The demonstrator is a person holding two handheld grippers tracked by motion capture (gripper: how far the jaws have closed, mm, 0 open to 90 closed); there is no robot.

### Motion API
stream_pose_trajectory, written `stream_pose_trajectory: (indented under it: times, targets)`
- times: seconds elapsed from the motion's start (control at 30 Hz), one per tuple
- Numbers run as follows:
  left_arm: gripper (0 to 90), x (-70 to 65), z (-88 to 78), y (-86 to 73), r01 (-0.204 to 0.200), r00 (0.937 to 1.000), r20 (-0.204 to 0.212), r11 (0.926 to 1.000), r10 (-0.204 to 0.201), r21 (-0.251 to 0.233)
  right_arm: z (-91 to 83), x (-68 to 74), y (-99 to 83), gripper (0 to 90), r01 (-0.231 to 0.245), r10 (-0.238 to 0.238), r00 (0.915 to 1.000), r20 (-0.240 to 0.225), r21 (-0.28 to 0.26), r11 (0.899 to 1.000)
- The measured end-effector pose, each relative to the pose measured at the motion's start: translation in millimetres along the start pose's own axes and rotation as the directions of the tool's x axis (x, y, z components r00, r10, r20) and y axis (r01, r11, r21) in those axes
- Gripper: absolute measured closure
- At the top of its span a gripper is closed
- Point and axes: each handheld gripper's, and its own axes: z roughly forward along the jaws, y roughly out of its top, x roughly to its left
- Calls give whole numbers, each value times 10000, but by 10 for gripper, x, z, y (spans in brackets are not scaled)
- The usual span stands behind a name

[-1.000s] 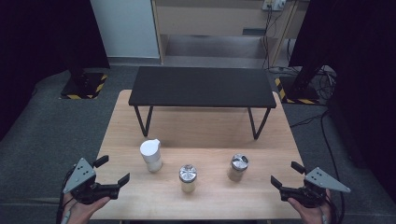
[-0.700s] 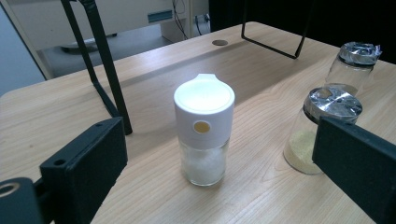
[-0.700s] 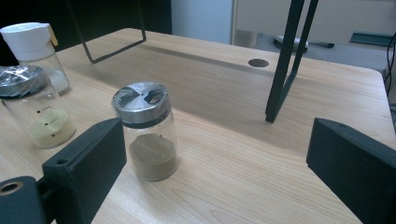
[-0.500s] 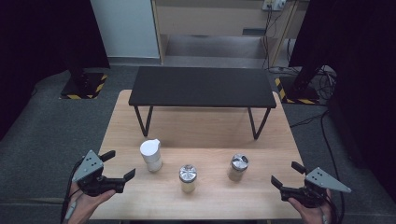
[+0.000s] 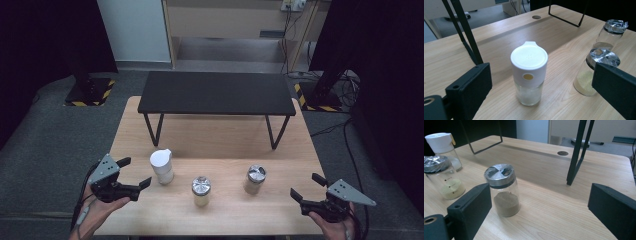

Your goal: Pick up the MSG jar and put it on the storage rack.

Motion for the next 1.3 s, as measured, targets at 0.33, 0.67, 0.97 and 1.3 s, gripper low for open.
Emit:
stream_pose_trajectory:
  times: [0.33,0.67,0.97,1.3]
  targets:
    - [18,48,229,132,-191,9998,74,9990,188,411,-2,-10,-4,57,-66,66,10000,-31,-20,10000]
    - [19,107,445,203,-187,9998,124,9968,178,783,-4,-10,-6,57,-58,58,10000,-35,-36,10000]
    - [21,157,581,191,-322,9993,223,9952,303,924,-6,-15,-8,58,-65,65,10000,-48,-52,10000]
    - [28,212,707,91,-271,9994,253,9958,250,876,-6,-19,-11,58,-92,92,9999,-68,-65,9999]
